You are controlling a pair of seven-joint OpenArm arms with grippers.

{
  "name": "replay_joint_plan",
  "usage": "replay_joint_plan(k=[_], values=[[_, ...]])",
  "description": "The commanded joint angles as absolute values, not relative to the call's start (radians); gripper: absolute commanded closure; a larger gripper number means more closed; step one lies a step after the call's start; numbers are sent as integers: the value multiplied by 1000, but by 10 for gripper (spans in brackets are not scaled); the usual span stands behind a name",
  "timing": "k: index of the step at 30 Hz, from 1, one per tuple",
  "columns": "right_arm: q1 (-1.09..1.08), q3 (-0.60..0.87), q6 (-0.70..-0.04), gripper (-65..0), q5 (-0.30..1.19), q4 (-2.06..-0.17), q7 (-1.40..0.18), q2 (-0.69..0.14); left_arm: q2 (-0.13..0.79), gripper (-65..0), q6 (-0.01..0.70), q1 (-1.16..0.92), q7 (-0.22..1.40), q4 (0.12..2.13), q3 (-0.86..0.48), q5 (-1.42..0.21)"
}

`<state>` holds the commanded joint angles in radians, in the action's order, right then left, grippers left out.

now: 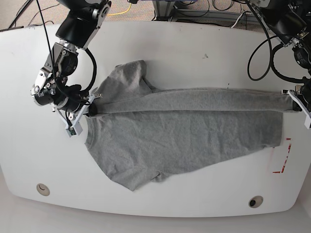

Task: Layout the t-shirt on the table in an organized manner, then fold the t-shirt properly
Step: 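Fold the shoulder edge over toward the hem with both grippers, then release the folded edge and raise both grippers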

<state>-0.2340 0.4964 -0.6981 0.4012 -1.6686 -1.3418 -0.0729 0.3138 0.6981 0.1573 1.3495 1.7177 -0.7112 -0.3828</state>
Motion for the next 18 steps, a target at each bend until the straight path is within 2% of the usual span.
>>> replay_joint_plan(k=[9, 12, 14, 16, 18], values=[[-275, 493, -698, -33, 401, -1593, -1299, -73, 312, -6, 698, 197, 1244, 1610, -625, -277], [-275, 472, -698, -155, 401, -1564, -1254, -90, 314, -6, 698, 200, 1234, 1583, -621, -272], [-275, 456, -698, -289, 401, -1550, -1234, -110, 314, -10, 698, 209, 1234, 1570, -622, -272], [-274, 453, -698, -406, 404, -1555, -1233, -114, 317, -53, 698, 209, 1234, 1566, -622, -272], [-271, 453, -698, -507, 410, -1580, -1244, -117, 338, -160, 698, 206, 1234, 1567, -622, -272]])
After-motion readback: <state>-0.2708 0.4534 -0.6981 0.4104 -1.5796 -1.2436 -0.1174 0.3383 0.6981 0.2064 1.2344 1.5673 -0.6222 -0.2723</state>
